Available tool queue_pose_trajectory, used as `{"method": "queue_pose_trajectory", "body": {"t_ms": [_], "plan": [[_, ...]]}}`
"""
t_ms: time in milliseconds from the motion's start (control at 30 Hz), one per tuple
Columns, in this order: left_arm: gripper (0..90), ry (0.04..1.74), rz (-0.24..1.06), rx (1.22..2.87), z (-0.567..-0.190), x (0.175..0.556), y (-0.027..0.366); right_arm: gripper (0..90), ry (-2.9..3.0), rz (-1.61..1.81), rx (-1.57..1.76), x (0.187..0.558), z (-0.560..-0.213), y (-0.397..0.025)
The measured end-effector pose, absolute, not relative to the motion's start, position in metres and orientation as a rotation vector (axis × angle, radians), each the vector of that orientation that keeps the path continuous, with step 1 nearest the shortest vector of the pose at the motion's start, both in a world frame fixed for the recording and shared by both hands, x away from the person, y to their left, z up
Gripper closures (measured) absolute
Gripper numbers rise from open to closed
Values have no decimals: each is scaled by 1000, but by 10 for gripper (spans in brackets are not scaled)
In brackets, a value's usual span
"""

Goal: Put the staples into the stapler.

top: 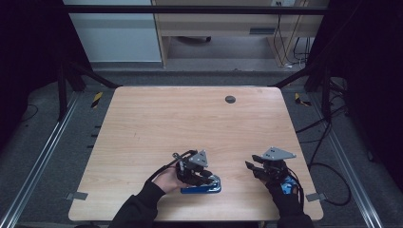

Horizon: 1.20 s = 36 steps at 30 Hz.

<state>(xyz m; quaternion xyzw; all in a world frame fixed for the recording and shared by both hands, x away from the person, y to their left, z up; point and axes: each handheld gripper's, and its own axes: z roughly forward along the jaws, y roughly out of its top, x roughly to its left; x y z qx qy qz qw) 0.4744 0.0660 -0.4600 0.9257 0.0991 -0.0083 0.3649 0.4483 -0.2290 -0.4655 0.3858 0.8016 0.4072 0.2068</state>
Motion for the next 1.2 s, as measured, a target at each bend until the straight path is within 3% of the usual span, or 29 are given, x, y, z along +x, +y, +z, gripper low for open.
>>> {"method": "queue_pose_trajectory", "body": {"t_ms": [600, 700, 1033, 1200], "plan": [[741, 251, -34, 2380, -461, 474, 64, 599, 2233, 1133, 1072, 448, -465, -229], [799, 255, -30, 2364, -459, 475, 66, 599, 2233, 1133, 1072, 448, -465, -229], [737, 251, -27, 2353, -458, 474, 68, 597, 2233, 1134, 1072, 448, -465, -229], [671, 287, 41, 2347, -453, 472, 70, 597, 2231, 1139, 1075, 448, -465, -229]]}}
